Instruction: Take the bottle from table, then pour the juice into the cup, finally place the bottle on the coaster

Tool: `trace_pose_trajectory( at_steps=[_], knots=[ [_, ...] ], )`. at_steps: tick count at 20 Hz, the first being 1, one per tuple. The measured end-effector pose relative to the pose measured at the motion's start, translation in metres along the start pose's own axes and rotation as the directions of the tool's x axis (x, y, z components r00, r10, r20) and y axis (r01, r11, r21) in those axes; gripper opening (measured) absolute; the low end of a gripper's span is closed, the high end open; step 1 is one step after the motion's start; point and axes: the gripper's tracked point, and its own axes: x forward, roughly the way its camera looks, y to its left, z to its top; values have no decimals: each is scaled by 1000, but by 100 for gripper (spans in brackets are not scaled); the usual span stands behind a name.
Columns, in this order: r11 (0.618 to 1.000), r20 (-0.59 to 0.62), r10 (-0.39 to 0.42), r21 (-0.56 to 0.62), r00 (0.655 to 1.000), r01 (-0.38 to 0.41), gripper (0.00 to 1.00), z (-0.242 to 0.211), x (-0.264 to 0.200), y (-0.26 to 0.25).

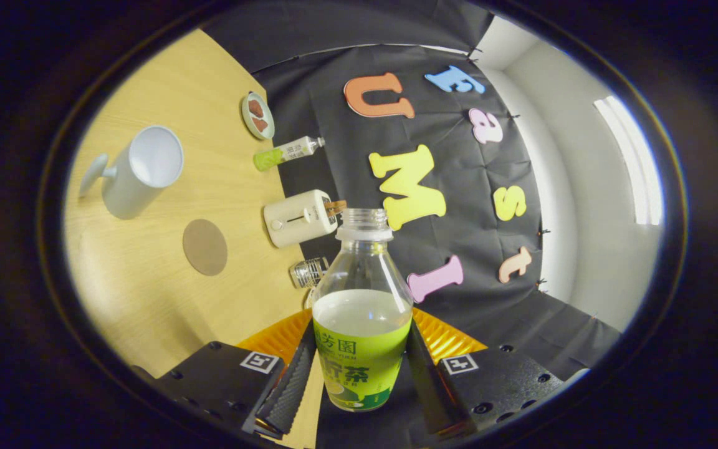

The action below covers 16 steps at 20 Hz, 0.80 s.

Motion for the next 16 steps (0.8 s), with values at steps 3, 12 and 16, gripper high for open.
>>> trace_pose_trajectory(
  at_steps=[3,12,16],
  knots=[
    [997,12,-16,-76,1000,17,80,10,2,1],
    [968,97,-77,-231,992,97,80,49,-4,-3],
    [958,97,-85,-264,992,108,80,55,-9,-1]
  ],
)
